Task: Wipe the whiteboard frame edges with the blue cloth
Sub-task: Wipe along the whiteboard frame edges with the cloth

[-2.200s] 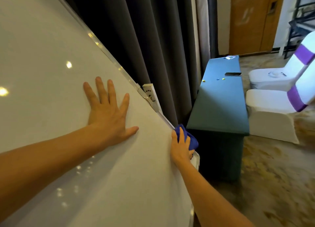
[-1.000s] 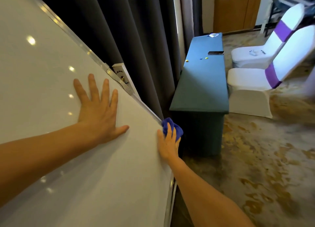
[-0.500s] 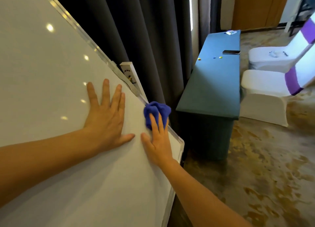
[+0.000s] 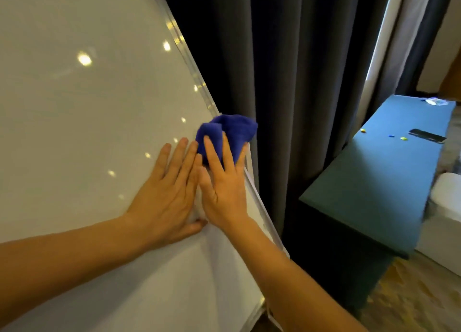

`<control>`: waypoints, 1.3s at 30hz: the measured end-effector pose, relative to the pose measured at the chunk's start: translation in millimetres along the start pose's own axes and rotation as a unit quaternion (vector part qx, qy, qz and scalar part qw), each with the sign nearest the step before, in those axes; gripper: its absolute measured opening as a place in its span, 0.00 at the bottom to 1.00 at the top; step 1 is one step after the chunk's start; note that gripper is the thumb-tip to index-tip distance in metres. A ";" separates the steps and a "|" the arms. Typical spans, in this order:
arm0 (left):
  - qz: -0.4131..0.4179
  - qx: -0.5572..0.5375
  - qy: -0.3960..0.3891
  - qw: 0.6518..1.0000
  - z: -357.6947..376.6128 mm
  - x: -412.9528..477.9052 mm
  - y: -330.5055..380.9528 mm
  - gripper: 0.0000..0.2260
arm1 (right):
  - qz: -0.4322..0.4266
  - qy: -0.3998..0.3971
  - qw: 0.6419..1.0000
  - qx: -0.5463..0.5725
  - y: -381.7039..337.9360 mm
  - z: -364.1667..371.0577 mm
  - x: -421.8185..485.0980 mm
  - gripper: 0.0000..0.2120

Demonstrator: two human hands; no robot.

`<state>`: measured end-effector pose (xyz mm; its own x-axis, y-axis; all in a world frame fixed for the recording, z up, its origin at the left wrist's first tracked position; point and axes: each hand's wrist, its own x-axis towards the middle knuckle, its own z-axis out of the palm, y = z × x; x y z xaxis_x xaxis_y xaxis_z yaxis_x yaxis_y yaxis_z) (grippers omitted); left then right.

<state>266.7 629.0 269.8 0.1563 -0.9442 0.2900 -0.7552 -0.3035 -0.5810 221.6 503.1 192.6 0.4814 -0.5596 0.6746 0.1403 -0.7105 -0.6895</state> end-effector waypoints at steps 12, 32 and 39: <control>-0.095 0.089 -0.018 0.991 23.2 -27.4 21.9 0.46 | 0.179 -0.208 0.955 -0.112 102.9 -57.9 -165.0 0.38; -0.405 -0.029 -0.023 0.913 68.7 -53.0 213.9 0.42 | -0.248 -0.554 0.742 -0.284 203.7 -189.5 -147.6 0.39; -0.714 -0.103 -0.102 0.685 87.8 -17.9 343.7 0.41 | -0.459 -0.594 0.624 -0.218 254.0 -179.6 -98.7 0.38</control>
<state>60.2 530.4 -1.9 0.8993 0.2911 0.3264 0.1895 -0.9320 0.3090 54.3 301.2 -1.8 0.7094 0.6951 -0.1167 0.7043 -0.6928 0.1547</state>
